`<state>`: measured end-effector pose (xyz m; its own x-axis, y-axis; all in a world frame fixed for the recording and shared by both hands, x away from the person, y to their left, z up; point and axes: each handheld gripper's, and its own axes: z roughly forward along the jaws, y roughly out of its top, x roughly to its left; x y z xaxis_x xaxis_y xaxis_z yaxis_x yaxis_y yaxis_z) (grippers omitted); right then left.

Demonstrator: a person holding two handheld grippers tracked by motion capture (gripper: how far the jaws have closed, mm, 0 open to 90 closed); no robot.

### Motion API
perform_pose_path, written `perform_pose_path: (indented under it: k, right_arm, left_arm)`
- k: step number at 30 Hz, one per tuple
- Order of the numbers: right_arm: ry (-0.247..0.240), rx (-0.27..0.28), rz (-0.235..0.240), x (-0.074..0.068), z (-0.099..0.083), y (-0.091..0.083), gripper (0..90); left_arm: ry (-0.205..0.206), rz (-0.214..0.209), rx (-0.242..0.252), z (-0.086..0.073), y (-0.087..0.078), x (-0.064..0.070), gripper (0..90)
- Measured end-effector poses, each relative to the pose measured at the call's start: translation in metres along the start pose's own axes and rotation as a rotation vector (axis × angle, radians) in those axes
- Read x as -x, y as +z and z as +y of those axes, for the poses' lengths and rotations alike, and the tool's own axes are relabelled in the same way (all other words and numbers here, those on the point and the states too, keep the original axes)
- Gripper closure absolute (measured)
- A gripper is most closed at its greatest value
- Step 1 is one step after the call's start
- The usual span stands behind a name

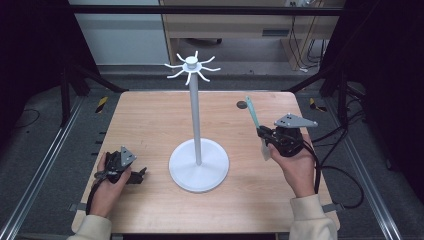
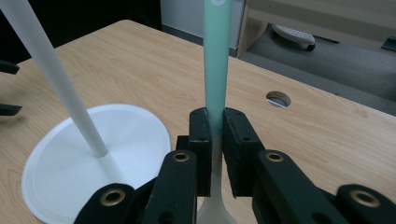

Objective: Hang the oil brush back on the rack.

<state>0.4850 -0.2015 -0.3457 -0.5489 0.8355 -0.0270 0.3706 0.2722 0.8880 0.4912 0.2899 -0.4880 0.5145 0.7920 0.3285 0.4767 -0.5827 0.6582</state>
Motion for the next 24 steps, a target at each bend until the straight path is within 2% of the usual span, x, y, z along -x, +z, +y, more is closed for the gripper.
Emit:
perform_pose_path:
  k: [12, 24]
  right_arm:
    - [0.004, 0.042, -0.003, -0.001, 0.006, -0.009, 82.3]
    - [-0.005, 0.096, 0.021, -0.014, 0.014, -0.014, 82.3]
  left_arm:
    - [0.002, -0.001, -0.001, 0.0, 0.0, 0.0, 2.7]
    - [0.002, -0.001, 0.0, 0.0, 0.0, 0.0, 2.7]
